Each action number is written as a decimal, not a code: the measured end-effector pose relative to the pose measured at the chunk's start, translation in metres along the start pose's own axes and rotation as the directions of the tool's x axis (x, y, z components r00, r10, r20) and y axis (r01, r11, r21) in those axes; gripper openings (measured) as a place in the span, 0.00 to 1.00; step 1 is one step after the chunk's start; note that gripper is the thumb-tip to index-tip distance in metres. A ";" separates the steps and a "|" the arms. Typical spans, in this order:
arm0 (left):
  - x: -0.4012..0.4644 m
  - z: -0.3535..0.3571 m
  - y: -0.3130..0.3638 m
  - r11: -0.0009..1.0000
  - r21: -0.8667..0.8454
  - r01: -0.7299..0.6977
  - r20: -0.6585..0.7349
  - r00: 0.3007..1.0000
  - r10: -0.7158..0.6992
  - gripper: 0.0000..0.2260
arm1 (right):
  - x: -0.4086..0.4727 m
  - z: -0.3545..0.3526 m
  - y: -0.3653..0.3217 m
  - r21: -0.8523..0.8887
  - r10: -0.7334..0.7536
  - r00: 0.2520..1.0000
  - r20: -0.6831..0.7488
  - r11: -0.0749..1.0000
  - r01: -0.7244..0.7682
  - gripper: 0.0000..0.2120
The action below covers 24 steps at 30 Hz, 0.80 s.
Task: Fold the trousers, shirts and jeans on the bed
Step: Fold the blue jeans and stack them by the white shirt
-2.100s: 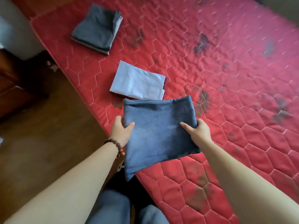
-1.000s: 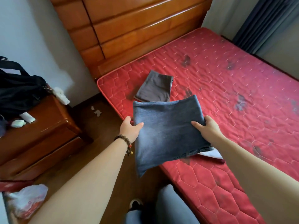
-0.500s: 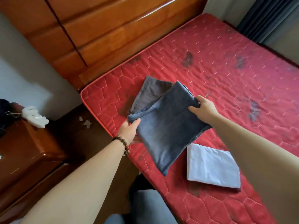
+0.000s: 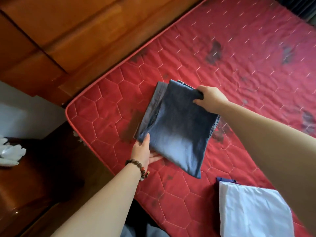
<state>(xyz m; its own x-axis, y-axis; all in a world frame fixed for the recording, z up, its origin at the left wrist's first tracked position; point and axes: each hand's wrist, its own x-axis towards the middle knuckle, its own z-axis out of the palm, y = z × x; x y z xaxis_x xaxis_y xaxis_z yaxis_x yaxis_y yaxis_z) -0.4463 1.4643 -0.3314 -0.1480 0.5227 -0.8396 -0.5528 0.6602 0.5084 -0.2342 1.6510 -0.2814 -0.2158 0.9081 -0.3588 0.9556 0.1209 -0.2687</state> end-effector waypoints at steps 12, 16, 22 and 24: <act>0.107 -0.035 0.002 0.688 0.723 0.056 -0.289 0.930 0.228 0.29 | 0.060 0.106 0.010 0.034 0.114 0.992 -0.048 0.993 -0.113 0.42; 0.128 -0.034 0.023 0.338 0.927 -0.166 0.003 0.901 0.435 0.48 | 0.017 0.144 0.024 0.371 0.439 0.890 -0.122 0.852 -0.370 0.50; 0.180 -0.015 0.039 0.292 0.907 -0.304 0.203 0.922 0.329 0.41 | -0.023 0.200 0.026 0.674 0.585 0.787 0.194 0.504 -0.541 0.48; 0.185 -0.015 0.036 0.367 0.865 -0.342 0.227 0.919 0.321 0.38 | -0.029 0.211 0.022 0.708 0.602 0.768 0.219 0.444 -0.550 0.39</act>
<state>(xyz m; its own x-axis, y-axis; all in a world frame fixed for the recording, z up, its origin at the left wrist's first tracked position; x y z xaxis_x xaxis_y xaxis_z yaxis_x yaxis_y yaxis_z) -0.5062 1.5763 -0.4712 -0.1272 0.8152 -0.5650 0.5569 0.5301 0.6394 -0.2491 1.5421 -0.4658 0.3657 0.6824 -0.6329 0.4008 -0.7292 -0.5546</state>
